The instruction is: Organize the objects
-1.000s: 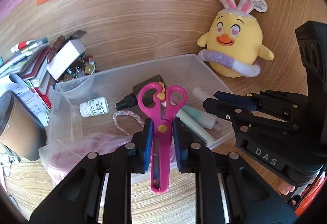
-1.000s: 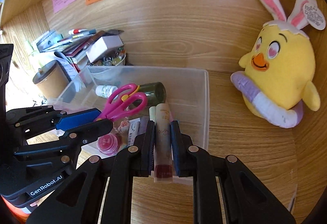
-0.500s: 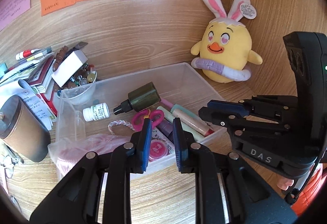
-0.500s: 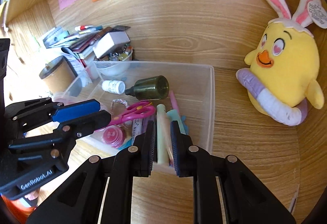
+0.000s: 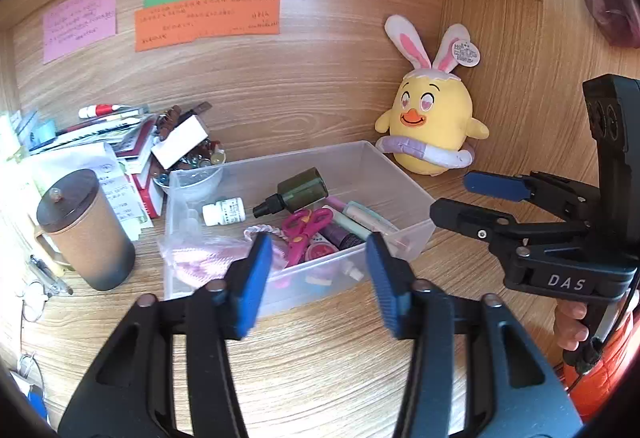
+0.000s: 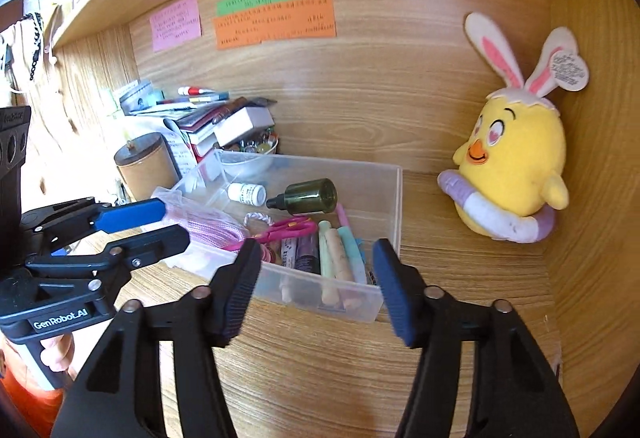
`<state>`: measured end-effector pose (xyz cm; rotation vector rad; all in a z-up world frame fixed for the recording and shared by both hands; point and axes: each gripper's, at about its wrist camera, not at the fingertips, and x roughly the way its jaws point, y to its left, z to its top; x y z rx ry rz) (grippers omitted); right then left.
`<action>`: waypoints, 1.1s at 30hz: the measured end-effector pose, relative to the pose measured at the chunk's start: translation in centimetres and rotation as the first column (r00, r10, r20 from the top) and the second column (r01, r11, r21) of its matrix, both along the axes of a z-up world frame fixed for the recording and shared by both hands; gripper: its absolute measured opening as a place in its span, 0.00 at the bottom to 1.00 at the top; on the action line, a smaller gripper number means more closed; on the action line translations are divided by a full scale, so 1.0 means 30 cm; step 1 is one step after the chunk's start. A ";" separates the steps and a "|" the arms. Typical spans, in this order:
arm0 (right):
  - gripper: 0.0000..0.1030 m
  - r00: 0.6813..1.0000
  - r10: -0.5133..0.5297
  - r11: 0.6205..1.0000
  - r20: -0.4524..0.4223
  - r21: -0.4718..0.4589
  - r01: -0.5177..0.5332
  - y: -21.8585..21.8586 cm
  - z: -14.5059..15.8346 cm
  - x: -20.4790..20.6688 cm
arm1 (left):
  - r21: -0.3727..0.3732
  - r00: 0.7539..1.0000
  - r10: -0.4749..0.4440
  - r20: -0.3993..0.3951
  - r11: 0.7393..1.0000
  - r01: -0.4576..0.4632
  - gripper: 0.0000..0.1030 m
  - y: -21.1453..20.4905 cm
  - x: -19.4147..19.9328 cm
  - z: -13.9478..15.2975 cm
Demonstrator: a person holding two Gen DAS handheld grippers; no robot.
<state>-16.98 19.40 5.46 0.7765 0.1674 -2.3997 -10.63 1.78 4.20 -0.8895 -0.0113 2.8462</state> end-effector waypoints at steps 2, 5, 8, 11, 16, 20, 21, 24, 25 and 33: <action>0.67 1.000 -0.011 1.000 -0.017 0.002 0.011 0.002 -0.001 0.023 | -0.005 1.000 0.014 -0.025 1.000 -0.014 0.62 -0.011 0.031 -0.002; 0.73 0.999 -0.013 1.000 -0.030 0.013 0.013 -0.004 -0.007 0.051 | 0.008 0.999 0.020 -0.035 1.000 -0.020 0.68 -0.024 0.061 -0.008; 0.77 1.000 -0.014 1.000 -0.026 0.015 0.014 -0.005 -0.018 0.077 | 0.000 0.999 0.027 -0.034 1.000 -0.027 0.73 -0.030 0.075 -0.019; 0.81 1.000 -0.019 1.000 -0.017 0.009 0.019 -0.006 -0.036 0.091 | -0.003 0.999 0.035 -0.031 0.999 -0.035 0.79 -0.035 0.083 -0.035; 0.81 1.000 -0.023 1.000 0.015 0.007 0.023 -0.006 -0.074 0.094 | 0.013 0.999 0.035 -0.016 0.999 -0.035 0.83 -0.044 0.092 -0.059; 0.81 0.999 -0.024 1.000 0.030 0.015 0.024 -0.004 -0.091 0.092 | 0.014 0.999 0.039 -0.008 0.999 -0.039 0.83 -0.042 0.090 -0.070; 0.82 0.999 -0.023 1.000 0.033 0.013 0.023 -0.002 -0.093 0.091 | 0.013 0.999 0.040 -0.007 0.999 -0.040 0.83 -0.042 0.089 -0.071; 0.82 0.999 -0.020 1.000 0.036 0.009 0.019 0.001 -0.092 0.090 | 0.020 0.999 0.043 -0.003 0.999 -0.043 0.83 -0.042 0.086 -0.076; 0.82 0.999 -0.020 1.000 0.035 0.008 0.020 0.001 -0.090 0.091 | 0.023 0.999 0.045 -0.001 0.999 -0.045 0.84 -0.042 0.085 -0.078; 0.82 0.999 -0.015 1.000 0.039 0.003 0.015 -0.001 -0.088 0.090 | 0.027 0.998 0.067 0.004 0.997 -0.067 0.88 -0.051 0.079 -0.085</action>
